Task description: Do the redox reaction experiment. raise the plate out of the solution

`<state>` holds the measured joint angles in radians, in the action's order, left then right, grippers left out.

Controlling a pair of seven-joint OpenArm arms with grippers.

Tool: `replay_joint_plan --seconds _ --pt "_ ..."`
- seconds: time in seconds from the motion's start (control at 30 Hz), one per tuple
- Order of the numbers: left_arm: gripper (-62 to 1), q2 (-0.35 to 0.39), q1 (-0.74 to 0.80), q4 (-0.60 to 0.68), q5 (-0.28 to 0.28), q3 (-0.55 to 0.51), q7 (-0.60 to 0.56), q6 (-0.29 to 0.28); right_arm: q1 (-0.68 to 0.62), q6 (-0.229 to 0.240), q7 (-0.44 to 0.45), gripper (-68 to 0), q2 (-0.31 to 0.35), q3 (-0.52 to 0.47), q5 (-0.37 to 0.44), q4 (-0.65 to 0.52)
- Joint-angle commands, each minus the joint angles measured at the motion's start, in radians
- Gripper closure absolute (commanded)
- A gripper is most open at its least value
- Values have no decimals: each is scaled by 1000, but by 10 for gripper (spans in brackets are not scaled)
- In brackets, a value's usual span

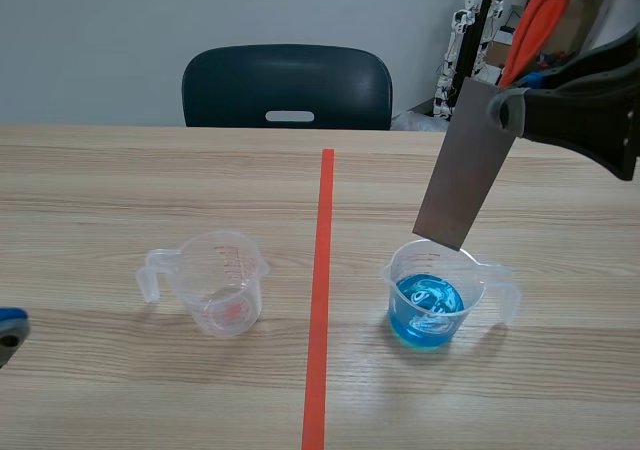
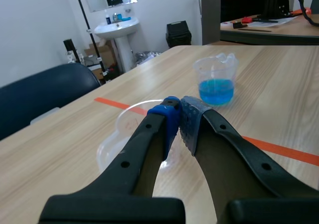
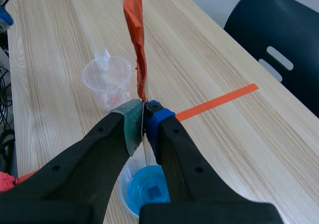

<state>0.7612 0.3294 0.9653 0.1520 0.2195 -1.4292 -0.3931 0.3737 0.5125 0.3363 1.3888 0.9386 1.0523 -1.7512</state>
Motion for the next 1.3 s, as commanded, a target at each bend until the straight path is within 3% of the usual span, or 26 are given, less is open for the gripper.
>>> replay_joint_plan --seconds 0.0,0.17,0.3,0.5,0.87,1.27 --pt "-23 -13 -40 49 -5 -10 65 -26 23 0 11 -6 23 -29 25 -14" --pt "-23 -13 -161 129 -3 37 293 -158 23 0 -18 -6 50 -54 60 -44" --pt "-23 -19 -267 177 -3 120 454 -209 23 0 -32 -6 67 -65 90 -56" --pt "-23 -68 -409 201 -18 249 677 -230 23 0 -41 -6 103 -82 126 -80" --pt "-23 -144 -582 201 -215 383 865 -262 23 0 -78 -6 119 -83 168 -82" --pt "-23 -262 -663 201 -217 444 1058 -266 23 0 -105 -6 132 -83 191 -82"
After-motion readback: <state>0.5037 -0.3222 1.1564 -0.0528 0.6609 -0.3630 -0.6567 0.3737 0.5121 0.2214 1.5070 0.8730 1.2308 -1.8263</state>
